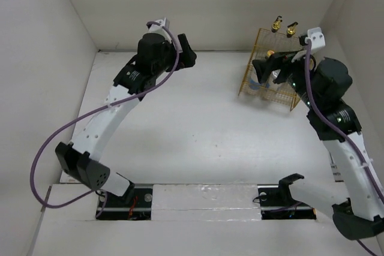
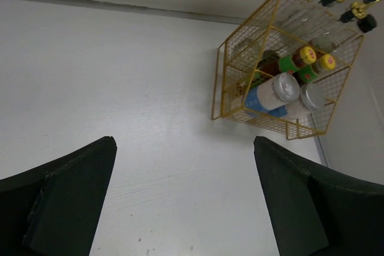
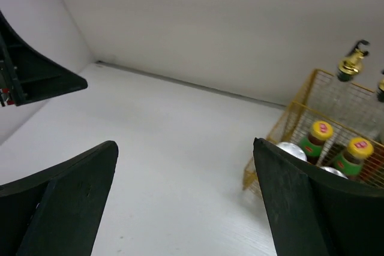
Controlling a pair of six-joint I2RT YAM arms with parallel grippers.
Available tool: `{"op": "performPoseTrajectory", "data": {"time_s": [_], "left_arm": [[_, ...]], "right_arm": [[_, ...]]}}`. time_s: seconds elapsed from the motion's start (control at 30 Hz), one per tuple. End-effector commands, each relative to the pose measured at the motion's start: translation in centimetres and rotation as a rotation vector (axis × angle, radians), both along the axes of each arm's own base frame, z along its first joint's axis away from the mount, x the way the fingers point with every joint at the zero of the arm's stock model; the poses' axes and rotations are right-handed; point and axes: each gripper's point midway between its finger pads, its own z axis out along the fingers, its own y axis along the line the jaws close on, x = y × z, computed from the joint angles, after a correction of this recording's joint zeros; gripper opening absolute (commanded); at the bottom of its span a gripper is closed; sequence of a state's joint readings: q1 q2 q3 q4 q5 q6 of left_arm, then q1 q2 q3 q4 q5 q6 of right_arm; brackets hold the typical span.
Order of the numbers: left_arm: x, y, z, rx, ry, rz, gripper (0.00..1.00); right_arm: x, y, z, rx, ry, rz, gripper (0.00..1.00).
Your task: Organize the condiment bottles
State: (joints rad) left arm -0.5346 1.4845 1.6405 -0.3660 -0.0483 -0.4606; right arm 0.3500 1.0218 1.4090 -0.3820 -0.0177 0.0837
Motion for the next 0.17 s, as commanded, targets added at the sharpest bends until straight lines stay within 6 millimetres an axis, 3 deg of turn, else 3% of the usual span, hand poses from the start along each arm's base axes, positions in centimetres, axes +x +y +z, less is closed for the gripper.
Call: {"op": "performPoseTrajectory", "data": {"time_s": [0.0,0.13], "left_arm": [[-2.9,1.2,5.8,-0.136,-0.158,-0.010,0.95],[-4.7,2.4,5.9,-0.156,-0.172,0.002,0.99]], "right_arm": [[-0.6,3.3,-1.4,-0.001,0.004,0.105,1.00],[-0.8,5.0,-4.2,-0.027,0.083,0.133,1.00]]}}
